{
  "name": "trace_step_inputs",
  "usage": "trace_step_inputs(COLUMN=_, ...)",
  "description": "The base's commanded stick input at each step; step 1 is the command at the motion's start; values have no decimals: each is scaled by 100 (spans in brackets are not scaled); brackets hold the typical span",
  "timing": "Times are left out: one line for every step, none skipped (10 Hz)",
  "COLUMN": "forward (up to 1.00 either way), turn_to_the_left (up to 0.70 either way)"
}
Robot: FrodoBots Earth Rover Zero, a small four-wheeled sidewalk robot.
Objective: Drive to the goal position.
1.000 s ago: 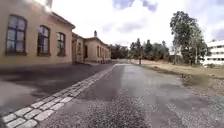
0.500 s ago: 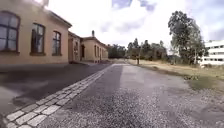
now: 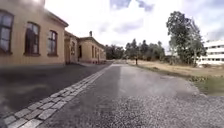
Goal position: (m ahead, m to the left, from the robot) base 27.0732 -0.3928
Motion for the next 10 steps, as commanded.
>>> trace_step_inputs(forward=70, turn_to_the_left=0)
trace_step_inputs(forward=70, turn_to_the_left=0)
trace_step_inputs(forward=70, turn_to_the_left=0)
trace_step_inputs(forward=70, turn_to_the_left=0)
trace_step_inputs(forward=70, turn_to_the_left=0)
trace_step_inputs(forward=70, turn_to_the_left=0)
trace_step_inputs(forward=70, turn_to_the_left=0)
trace_step_inputs(forward=70, turn_to_the_left=0)
trace_step_inputs(forward=70, turn_to_the_left=0)
trace_step_inputs(forward=70, turn_to_the_left=0)
